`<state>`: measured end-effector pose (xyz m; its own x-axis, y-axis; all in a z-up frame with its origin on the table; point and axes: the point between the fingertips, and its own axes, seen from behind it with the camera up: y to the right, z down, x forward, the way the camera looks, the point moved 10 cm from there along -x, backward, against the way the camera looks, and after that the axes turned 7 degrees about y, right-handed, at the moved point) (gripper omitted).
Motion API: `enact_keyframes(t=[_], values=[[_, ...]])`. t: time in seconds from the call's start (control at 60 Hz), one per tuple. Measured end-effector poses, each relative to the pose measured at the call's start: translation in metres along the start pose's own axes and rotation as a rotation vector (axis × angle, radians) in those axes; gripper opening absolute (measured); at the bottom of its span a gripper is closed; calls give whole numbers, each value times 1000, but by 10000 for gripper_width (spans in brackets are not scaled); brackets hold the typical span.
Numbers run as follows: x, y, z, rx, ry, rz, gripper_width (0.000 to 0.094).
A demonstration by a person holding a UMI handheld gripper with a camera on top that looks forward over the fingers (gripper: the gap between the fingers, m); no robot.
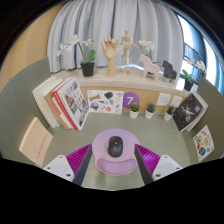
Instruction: Arrange mouse
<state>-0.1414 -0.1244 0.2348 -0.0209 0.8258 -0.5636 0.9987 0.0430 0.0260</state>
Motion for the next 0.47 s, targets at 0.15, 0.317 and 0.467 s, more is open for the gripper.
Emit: enact_keyframes(t=[0.15,0.317,0.467], values=[[-65,-17,-4,43,75,-5,854],[-118,-31,7,28,104,-3,853],[-151,-39,10,-7,132,7,853]])
